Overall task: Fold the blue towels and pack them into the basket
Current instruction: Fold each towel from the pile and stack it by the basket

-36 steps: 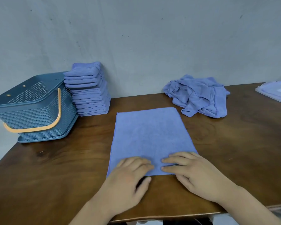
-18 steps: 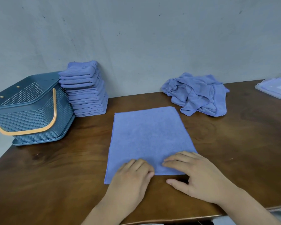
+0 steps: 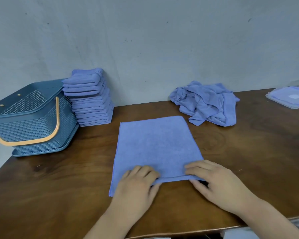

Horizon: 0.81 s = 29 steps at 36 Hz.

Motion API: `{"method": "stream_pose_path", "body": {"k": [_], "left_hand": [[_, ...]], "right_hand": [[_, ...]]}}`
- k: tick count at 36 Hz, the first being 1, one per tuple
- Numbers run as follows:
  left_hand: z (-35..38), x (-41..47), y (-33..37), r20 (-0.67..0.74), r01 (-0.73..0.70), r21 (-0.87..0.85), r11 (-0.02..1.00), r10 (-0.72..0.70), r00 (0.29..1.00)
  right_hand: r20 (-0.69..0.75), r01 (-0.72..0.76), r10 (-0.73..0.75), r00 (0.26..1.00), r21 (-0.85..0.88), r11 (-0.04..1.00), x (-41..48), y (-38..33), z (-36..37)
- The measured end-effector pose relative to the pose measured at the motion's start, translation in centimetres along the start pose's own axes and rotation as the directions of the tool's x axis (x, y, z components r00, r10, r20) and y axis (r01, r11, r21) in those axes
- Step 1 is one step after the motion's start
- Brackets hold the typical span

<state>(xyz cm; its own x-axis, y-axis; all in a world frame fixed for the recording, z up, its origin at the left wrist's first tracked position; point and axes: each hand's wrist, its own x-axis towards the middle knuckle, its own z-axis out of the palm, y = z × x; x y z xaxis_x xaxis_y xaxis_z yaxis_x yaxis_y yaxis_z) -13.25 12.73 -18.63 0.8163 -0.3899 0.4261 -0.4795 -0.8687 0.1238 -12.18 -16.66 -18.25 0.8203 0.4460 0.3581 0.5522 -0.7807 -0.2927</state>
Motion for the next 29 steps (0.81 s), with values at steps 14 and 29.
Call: {"method": "stream_pose_path", "body": {"k": [14,29], "left_hand": [[-3.6,-5.7,-7.7,0.112,0.340,-0.318,0.885,-0.321,0.941],[-5.0,-6.6,-7.9,0.188,0.461,-0.586,0.666,-0.442,0.877]], "right_hand": [[-0.005,-0.282,0.313,0.950,0.421,0.862,-1.3,1.9,-2.2],[0.073,-0.373,0.403,0.912,0.555,0.743,-1.3,1.8,-3.1]]}}
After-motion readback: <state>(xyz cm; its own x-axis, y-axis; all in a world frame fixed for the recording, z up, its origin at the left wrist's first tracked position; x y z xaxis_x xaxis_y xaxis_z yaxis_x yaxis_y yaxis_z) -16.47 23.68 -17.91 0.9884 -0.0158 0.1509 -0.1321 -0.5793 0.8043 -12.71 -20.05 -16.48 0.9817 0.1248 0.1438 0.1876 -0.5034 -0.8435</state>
